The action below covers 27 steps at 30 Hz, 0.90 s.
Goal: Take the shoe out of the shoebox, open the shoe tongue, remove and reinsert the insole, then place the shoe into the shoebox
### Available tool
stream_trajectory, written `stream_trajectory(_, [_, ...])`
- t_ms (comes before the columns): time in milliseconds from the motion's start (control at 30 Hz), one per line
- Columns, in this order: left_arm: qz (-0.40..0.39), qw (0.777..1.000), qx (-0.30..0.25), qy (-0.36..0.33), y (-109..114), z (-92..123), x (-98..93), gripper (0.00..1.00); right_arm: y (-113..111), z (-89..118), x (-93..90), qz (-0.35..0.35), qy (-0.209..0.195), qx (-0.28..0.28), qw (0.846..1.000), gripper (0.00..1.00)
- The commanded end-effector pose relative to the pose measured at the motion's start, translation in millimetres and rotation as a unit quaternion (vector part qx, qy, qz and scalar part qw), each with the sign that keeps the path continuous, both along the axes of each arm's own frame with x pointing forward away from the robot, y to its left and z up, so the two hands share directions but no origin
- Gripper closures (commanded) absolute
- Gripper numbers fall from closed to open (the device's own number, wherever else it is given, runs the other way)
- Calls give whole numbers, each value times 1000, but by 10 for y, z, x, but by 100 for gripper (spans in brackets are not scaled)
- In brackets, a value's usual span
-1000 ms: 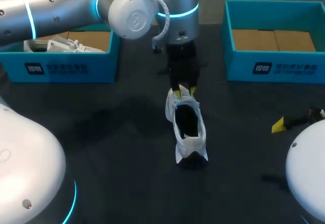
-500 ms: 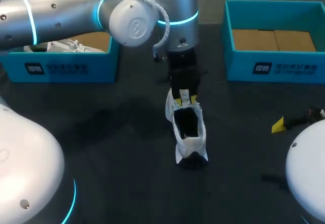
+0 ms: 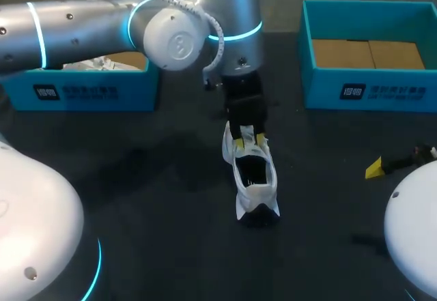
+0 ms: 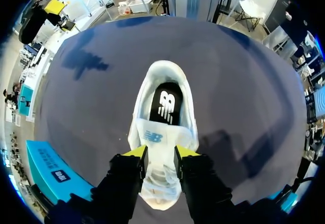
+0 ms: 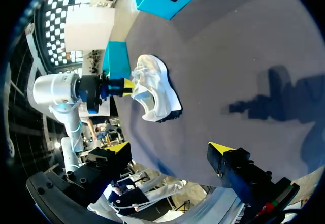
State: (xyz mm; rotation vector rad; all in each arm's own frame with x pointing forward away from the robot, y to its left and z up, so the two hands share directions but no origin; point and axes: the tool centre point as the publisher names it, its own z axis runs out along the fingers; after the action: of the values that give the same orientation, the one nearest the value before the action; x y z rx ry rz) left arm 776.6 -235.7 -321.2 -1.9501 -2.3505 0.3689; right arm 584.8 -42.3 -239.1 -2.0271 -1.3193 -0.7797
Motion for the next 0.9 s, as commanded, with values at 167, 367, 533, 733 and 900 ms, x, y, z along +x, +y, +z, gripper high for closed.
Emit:
stream_trajectory(167, [-10,1000,5,10,45,-94,-73,66,10,7,-11,-1,1,-2,1000,0])
stream_trajectory(367, [-24,999,8,20,18,-213,-146,70,10,7,-11,-1,1,-2,1000,0])
stream_trajectory(533, [-31,999,11,24,19,-329,-196,70,10,7,-11,-1,1,-2,1000,0])
stream_trajectory(733, [-35,999,10,34,-14,-405,-236,73,10,7,-11,-1,1,-2,1000,0])
stream_trajectory(900, [-39,999,0,29,-34,-286,-202,72,10,7,-11,-1,1,-2,1000,0])
